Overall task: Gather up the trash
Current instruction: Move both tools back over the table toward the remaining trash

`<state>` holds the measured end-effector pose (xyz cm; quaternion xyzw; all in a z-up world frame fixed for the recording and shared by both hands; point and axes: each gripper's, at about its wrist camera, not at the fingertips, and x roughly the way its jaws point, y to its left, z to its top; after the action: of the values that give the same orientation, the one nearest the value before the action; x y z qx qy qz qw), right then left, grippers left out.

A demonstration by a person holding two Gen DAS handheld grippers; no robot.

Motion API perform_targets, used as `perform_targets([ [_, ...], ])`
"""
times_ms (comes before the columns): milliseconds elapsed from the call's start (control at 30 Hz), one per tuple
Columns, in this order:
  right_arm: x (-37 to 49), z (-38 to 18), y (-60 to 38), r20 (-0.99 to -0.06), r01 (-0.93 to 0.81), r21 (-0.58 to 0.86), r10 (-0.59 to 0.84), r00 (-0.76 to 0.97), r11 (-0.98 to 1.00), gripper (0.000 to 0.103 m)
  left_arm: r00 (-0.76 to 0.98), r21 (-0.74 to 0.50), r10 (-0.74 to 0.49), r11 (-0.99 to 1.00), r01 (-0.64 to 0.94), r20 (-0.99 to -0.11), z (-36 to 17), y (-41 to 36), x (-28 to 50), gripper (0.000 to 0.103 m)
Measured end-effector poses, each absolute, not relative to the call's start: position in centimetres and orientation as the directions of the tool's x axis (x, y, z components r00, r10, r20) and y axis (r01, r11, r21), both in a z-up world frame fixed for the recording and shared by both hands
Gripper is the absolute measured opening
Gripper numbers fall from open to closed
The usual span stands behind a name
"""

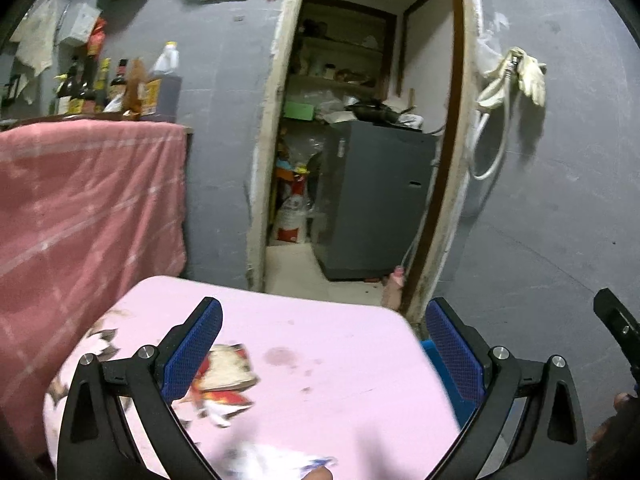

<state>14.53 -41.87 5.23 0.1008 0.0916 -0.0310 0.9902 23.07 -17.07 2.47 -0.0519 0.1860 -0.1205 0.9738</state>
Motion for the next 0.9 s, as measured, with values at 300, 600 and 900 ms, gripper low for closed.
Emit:
perform_targets([
  [300, 15.0, 4.9, -36.4, -0.2, 0.012, 0.178, 0.025, 0.98, 0.984, 0.103, 0.917, -0.105, -0.167, 0.985, 0.138, -0.362, 1.7, -10.7, 22.4, 0.099],
  [600, 15.9, 2.6, -31.7, -0.253, -0.054, 0.175, 0.098, 0.962, 0.983, 0.103, 0.919, -0.099, -0.083, 0.994, 0.049, -0.384, -0.7, -5.0, 21.5, 0.099],
  [900, 16.6, 0.4, -28.3, -0.284, -0.105, 0.121, 0.136, 0.949, 0.987, 0.103, 0.913, -0.107, -0.083, 0.993, 0.044, -0.399, -2.7, -2.2, 21.0, 0.099],
])
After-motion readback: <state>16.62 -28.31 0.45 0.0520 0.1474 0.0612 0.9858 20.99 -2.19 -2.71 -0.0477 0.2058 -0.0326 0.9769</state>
